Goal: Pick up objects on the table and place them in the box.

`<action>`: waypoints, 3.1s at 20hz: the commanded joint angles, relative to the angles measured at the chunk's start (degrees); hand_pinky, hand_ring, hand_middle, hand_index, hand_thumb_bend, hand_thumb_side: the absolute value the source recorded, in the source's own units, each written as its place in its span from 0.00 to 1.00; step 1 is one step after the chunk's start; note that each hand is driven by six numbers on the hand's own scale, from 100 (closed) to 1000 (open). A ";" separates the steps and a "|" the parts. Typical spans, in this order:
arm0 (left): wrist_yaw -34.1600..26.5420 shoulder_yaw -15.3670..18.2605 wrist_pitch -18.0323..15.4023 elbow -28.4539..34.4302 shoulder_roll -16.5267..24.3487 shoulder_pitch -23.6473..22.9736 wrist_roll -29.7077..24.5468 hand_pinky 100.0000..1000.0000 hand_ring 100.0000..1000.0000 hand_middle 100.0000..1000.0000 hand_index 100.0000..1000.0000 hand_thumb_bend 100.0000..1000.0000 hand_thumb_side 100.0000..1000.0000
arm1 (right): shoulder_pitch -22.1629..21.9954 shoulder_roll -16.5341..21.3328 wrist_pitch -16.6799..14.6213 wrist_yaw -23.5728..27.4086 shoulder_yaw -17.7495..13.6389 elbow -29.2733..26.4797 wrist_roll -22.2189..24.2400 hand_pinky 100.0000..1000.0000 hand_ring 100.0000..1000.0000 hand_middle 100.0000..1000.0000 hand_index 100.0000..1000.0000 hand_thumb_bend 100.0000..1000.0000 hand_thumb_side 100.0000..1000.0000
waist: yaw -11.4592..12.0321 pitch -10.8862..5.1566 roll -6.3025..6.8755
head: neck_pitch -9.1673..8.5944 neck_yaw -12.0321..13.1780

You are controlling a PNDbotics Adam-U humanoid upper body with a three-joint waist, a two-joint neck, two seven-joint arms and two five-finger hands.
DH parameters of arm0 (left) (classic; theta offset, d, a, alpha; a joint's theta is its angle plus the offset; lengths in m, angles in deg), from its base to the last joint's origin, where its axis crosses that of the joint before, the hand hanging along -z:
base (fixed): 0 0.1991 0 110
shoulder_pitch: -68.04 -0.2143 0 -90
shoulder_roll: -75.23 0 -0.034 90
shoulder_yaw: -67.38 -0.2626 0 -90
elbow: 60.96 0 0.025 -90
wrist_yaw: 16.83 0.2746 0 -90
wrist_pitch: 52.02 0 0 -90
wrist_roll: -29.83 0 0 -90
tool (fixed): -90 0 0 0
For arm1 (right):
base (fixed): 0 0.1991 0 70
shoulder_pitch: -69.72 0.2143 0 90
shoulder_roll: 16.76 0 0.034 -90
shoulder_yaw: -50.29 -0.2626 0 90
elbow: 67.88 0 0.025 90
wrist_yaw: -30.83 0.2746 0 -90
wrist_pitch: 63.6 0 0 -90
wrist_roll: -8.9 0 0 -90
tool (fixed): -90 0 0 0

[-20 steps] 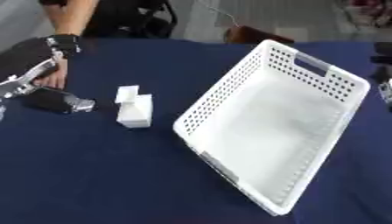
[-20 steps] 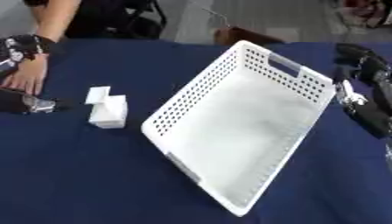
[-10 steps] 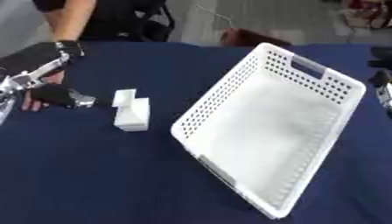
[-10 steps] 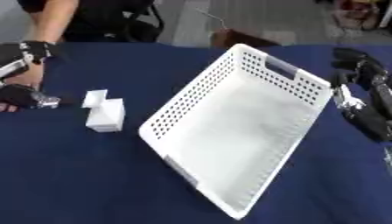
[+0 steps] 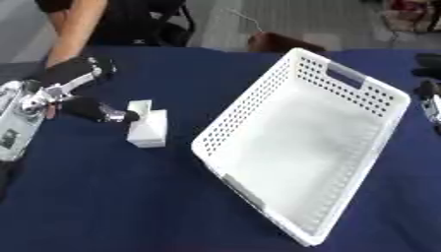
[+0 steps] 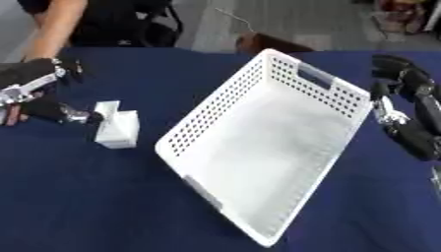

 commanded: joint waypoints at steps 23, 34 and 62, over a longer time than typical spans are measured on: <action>0.72 -2.03 -1.00 -1.99 -0.72 2.17 0.06 0.60 0.67 0.80 0.86 0.72 0.69 | 1.11 0.69 -0.08 0.42 -0.25 -0.61 0.18 0.67 0.82 0.88 0.88 0.00 0.65 | -0.32 -0.43 -0.37 | -0.94 1.05; 4.58 -3.38 -1.84 -4.65 -2.62 4.08 0.46 0.56 0.60 0.75 0.83 0.73 0.68 | 1.38 0.54 -0.16 0.60 -0.14 -0.66 0.33 0.67 0.82 0.88 0.88 0.00 0.65 | -0.83 -0.03 -0.51 | -1.30 1.24; 8.97 -4.15 1.20 -6.09 -4.22 0.92 10.27 0.00 0.00 0.04 0.19 0.00 0.69 | 1.56 0.52 -0.25 0.87 -0.27 -0.70 0.34 0.67 0.82 0.88 0.88 0.00 0.66 | -0.93 0.52 -0.54 | -1.11 1.22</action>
